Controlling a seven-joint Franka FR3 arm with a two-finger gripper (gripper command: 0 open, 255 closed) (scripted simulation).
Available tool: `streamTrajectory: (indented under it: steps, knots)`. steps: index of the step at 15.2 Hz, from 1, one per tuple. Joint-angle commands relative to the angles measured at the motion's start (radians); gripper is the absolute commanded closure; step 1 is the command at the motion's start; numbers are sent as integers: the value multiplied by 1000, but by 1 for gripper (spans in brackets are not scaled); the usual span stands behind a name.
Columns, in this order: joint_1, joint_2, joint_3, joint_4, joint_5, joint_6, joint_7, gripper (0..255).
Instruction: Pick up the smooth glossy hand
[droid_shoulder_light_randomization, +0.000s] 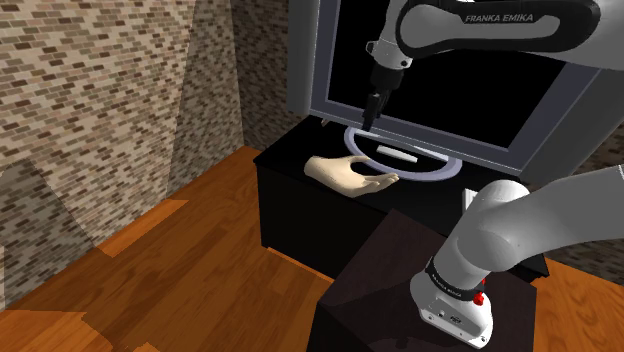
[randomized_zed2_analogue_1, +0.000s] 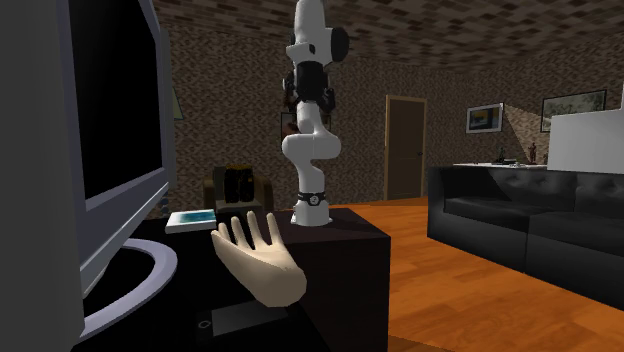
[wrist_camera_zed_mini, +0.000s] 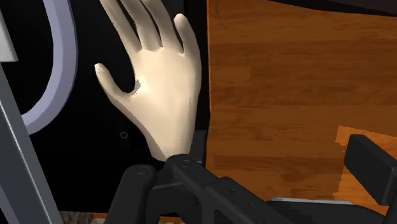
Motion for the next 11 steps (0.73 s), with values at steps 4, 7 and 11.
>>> streamTrajectory:
  steps: [4, 7, 11]
  knots:
    - [-20, 113, -63, -21, -50, 103, -86, 0]
    - [-31, 199, -101, -17, -75, 168, -137, 0]
    - [-43, 327, -150, 7, -99, 253, -204, 0]
